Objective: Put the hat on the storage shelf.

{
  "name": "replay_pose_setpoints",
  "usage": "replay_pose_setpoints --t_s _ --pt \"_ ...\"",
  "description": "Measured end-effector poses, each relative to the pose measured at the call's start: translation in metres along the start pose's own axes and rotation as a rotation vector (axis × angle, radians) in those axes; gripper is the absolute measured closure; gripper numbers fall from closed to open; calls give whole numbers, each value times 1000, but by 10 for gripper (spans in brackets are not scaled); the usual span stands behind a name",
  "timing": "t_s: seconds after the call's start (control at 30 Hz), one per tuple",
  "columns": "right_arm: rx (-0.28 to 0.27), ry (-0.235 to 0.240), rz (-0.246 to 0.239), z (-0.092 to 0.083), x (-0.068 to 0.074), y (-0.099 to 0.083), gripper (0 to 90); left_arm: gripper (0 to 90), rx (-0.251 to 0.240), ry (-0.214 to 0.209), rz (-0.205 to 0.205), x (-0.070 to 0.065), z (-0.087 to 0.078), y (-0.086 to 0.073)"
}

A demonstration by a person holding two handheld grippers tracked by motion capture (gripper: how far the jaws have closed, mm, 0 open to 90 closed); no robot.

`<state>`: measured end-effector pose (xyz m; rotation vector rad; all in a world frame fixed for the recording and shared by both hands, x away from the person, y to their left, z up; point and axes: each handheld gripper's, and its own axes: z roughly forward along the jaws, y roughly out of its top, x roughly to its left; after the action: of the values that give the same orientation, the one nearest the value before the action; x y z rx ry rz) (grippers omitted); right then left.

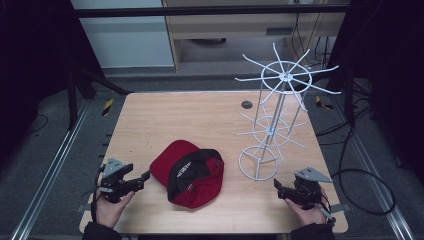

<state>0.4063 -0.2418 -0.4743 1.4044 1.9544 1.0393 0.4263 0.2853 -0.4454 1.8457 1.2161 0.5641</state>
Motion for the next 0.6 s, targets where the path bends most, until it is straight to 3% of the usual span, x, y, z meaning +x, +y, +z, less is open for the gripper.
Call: replay_pose_setpoints --t_s 0.17,0.4,0.6 --pt "-19 18 2 -3 8 0 233 268 9 -52 16 -15 -1 2" --pt "-24 33 -3 -2 12 0 287 267 32 -142 78 -47 1 6" --pt "-12 58 -12 -1 17 1 312 268 64 -178 129 -65 6 6"
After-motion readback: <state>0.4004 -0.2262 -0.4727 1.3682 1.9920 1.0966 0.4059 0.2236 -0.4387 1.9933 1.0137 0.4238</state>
